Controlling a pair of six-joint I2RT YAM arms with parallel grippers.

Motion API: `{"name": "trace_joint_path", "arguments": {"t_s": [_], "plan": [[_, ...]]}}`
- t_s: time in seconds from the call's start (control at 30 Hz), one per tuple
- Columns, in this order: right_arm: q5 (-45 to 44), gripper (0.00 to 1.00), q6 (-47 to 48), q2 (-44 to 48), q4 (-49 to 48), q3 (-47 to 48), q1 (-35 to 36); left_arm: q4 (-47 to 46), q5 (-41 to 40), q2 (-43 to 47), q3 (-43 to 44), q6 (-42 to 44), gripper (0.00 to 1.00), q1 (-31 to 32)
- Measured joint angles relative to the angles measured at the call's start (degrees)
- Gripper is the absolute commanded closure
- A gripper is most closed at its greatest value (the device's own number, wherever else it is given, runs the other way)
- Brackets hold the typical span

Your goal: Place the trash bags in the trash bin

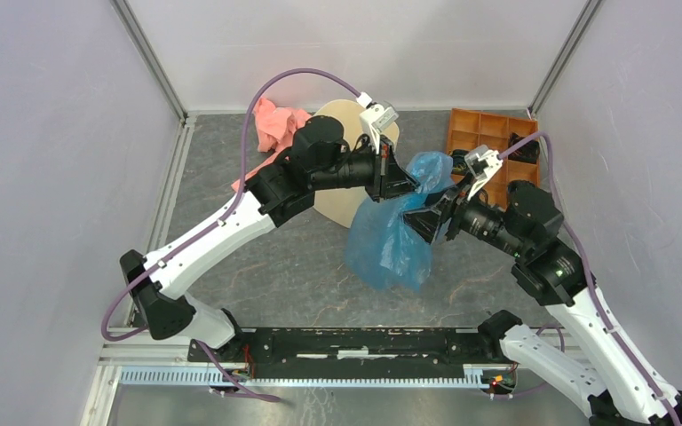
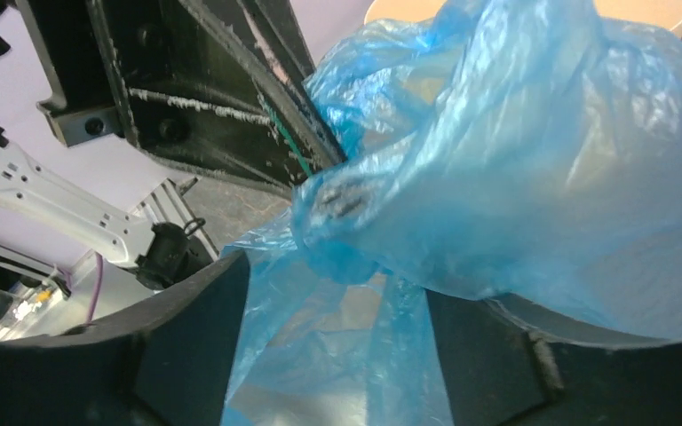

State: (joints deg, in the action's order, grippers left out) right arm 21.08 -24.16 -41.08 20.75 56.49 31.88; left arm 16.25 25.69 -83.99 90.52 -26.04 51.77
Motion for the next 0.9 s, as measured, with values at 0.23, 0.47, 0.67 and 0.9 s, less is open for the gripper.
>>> {"name": "trace_joint_path", "arguments": {"t_s": [0.23,0.47,0.67,0.9], "plan": [[-2.1,0.13,-2.9,-1.0,-4.2,-1.5,0.0,-2.1,0.8,-1.1,-0.3,0.0,0.98,0.0],[-5.5,0.17,-3.7,-1.6,-6.1,-2.0,0.0,-3.1,1.5,-2.3,-0.6,-0.6,0.98,0.0],[-7.2,0.64,-3.5,-1.1,-7.4,-2.9,0.2,-4.6,1.5,-3.4,-0.6,-2.0,0.98,-0.1],[-10.6,0.99,-1.9,0.9,-8.7,-6.8,0.1,-3.8,0.5,-3.9,0.1,-2.1,0.12,-0.4]]}}
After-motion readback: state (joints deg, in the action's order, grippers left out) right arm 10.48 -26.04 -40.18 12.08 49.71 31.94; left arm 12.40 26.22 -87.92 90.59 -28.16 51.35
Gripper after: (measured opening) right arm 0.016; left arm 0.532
